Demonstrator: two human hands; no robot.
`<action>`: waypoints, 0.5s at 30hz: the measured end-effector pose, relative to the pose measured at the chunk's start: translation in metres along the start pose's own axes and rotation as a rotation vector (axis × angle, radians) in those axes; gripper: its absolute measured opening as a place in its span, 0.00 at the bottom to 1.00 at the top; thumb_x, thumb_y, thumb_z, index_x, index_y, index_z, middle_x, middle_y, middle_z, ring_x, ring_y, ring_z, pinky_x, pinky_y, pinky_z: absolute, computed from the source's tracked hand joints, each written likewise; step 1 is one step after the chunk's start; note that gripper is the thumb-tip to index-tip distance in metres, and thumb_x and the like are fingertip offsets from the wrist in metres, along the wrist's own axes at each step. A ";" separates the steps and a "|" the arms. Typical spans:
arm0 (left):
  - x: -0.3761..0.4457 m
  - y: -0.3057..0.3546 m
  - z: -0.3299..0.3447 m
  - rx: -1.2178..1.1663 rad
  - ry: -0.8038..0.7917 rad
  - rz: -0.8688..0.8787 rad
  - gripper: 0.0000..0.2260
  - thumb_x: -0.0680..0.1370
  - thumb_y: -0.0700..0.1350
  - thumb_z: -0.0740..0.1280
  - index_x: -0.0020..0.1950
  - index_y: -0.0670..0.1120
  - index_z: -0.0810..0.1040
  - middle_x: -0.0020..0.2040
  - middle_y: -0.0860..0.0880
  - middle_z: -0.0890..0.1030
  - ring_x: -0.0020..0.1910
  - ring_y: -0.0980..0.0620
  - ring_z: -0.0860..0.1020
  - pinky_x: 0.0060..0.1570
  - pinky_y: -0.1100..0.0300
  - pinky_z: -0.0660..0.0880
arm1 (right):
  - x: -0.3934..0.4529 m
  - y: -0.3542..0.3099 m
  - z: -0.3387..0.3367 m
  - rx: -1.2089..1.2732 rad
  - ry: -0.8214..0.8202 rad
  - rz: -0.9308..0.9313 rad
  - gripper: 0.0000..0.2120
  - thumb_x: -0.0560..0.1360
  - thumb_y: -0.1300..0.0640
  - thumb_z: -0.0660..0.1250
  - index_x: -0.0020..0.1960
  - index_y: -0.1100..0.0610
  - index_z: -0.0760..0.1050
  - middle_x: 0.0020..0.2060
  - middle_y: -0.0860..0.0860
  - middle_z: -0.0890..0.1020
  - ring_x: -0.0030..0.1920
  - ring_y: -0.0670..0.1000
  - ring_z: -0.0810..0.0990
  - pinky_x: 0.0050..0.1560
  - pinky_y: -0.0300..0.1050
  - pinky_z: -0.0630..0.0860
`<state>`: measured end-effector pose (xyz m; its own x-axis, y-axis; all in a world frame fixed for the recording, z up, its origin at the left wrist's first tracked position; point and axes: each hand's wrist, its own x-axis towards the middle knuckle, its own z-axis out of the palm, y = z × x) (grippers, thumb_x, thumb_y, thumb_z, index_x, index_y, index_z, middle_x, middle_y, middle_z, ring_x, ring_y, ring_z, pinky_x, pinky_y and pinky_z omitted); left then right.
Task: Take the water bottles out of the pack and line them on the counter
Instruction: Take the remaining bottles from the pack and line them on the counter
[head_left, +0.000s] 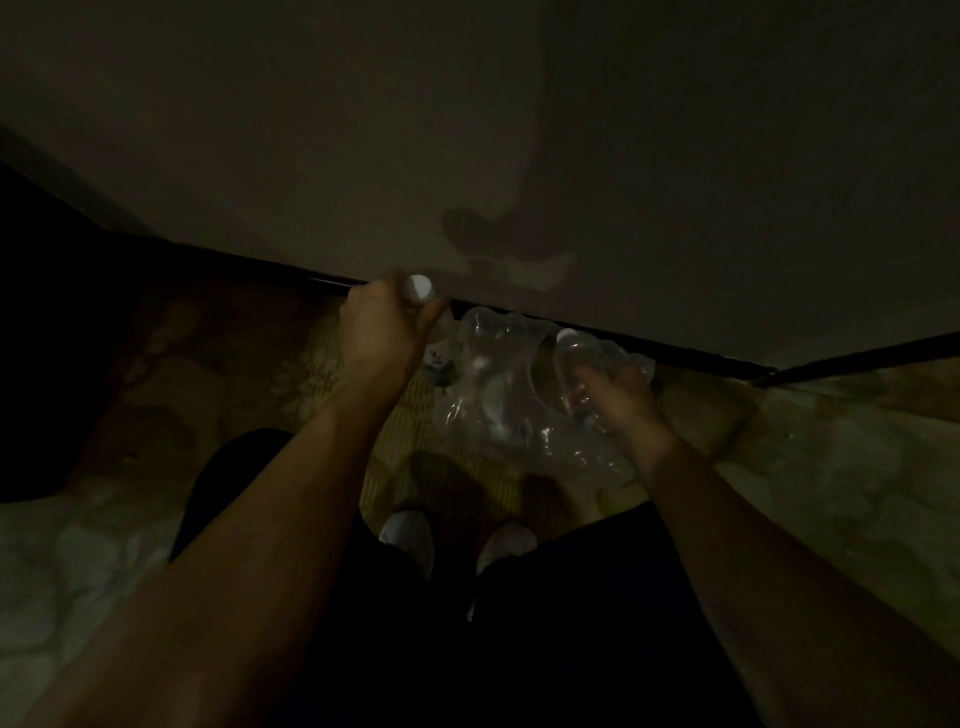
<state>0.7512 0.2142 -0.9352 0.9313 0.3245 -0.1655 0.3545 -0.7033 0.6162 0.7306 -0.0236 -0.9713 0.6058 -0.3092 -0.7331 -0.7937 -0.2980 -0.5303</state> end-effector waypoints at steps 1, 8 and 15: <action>-0.005 0.010 -0.014 -0.009 -0.006 0.008 0.13 0.75 0.55 0.71 0.49 0.46 0.78 0.45 0.51 0.82 0.45 0.54 0.81 0.43 0.60 0.78 | -0.016 -0.007 -0.005 0.067 -0.029 0.005 0.26 0.69 0.36 0.70 0.59 0.51 0.78 0.53 0.52 0.83 0.50 0.54 0.83 0.46 0.48 0.81; -0.050 0.089 -0.106 -0.404 -0.052 -0.039 0.16 0.77 0.59 0.66 0.52 0.47 0.79 0.43 0.54 0.82 0.41 0.60 0.82 0.43 0.57 0.82 | -0.140 -0.067 -0.049 0.510 -0.369 0.035 0.23 0.72 0.46 0.72 0.63 0.55 0.77 0.52 0.56 0.84 0.49 0.54 0.83 0.45 0.47 0.80; -0.082 0.154 -0.192 -0.764 -0.059 -0.329 0.20 0.77 0.61 0.65 0.53 0.45 0.80 0.46 0.47 0.84 0.45 0.52 0.84 0.47 0.50 0.82 | -0.254 -0.132 -0.106 0.647 -0.548 0.055 0.12 0.79 0.53 0.64 0.58 0.56 0.79 0.50 0.56 0.83 0.45 0.51 0.84 0.41 0.44 0.80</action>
<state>0.7130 0.2006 -0.6794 0.8002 0.3900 -0.4556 0.4750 0.0516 0.8785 0.6867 -0.0019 -0.6697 0.5860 0.2228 -0.7790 -0.7971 0.3311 -0.5050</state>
